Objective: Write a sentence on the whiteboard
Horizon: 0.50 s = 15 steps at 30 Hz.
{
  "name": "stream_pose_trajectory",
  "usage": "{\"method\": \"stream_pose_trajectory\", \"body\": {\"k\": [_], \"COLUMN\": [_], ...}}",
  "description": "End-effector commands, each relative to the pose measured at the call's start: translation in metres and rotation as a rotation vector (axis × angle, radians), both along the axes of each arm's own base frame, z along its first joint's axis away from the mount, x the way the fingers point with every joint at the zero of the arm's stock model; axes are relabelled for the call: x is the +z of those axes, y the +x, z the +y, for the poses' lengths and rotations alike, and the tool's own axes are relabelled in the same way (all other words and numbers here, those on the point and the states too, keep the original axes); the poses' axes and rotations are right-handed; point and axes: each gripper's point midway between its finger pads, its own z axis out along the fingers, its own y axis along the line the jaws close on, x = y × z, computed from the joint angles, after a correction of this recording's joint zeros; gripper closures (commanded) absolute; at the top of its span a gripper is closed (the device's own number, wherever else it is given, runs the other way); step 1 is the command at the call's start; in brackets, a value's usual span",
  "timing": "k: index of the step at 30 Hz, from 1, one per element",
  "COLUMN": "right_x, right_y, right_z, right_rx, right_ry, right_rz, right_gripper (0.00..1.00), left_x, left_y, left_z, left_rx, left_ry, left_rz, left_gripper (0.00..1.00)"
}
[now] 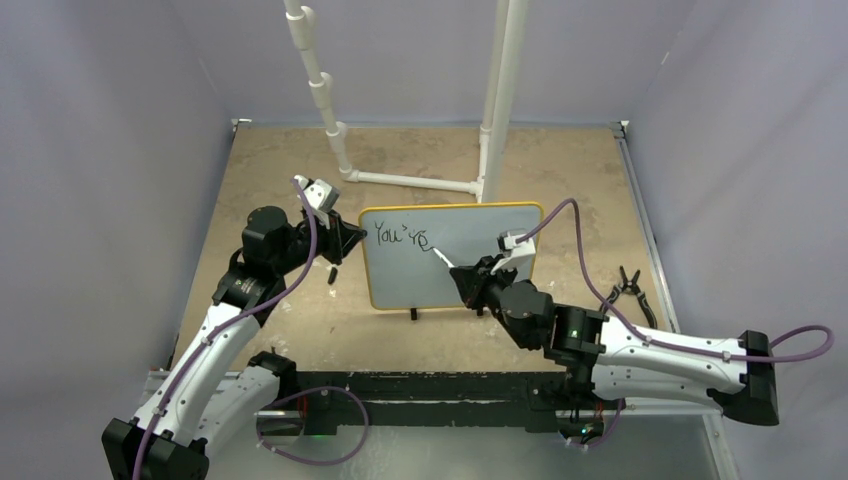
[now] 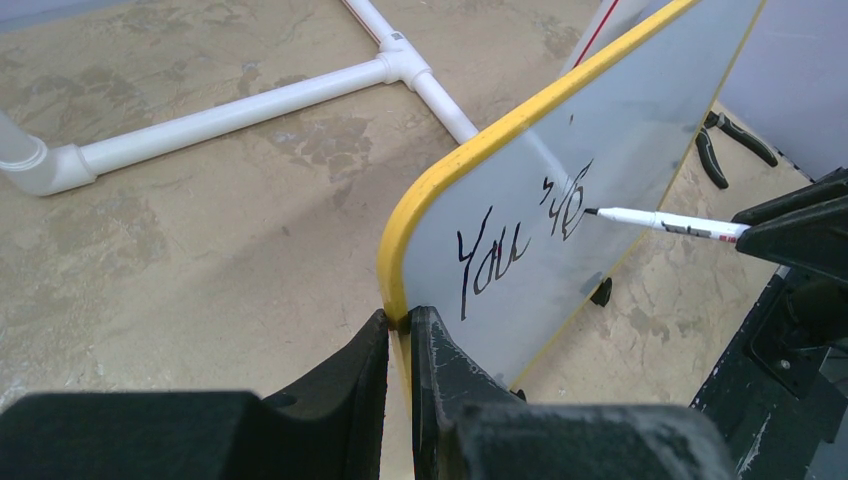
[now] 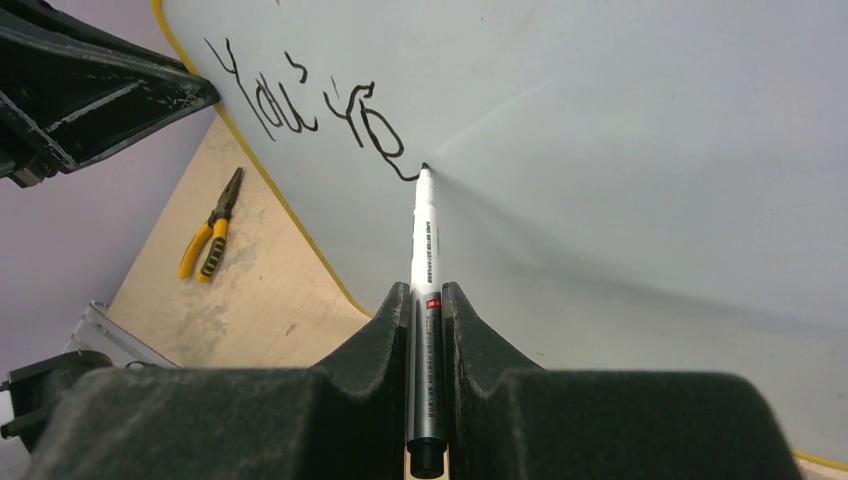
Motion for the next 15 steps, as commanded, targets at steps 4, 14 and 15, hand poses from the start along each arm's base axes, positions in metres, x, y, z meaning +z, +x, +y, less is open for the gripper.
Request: {"method": "stream_pose_trajectory", "body": {"k": [4,14,15], "right_x": [0.048,0.058,0.056], "right_y": [-0.004,-0.014,-0.014], "right_z": [-0.012,-0.031,-0.032], "right_rx": [0.050,0.077,0.074], "right_ry": [0.104,0.083,0.068], "right_rz": [-0.127,-0.137,-0.133], "right_gripper": [1.00,1.00,1.00], "left_x": [0.004,0.010,0.012], "left_y": [-0.005,-0.004,-0.003], "left_z": [-0.007,-0.003,-0.002], "left_rx": [-0.050,-0.027,-0.023], "left_ry": [-0.014,-0.010,-0.007], "left_rz": [-0.019,-0.036,-0.040], "left_gripper": [1.00,0.51,0.46]}}
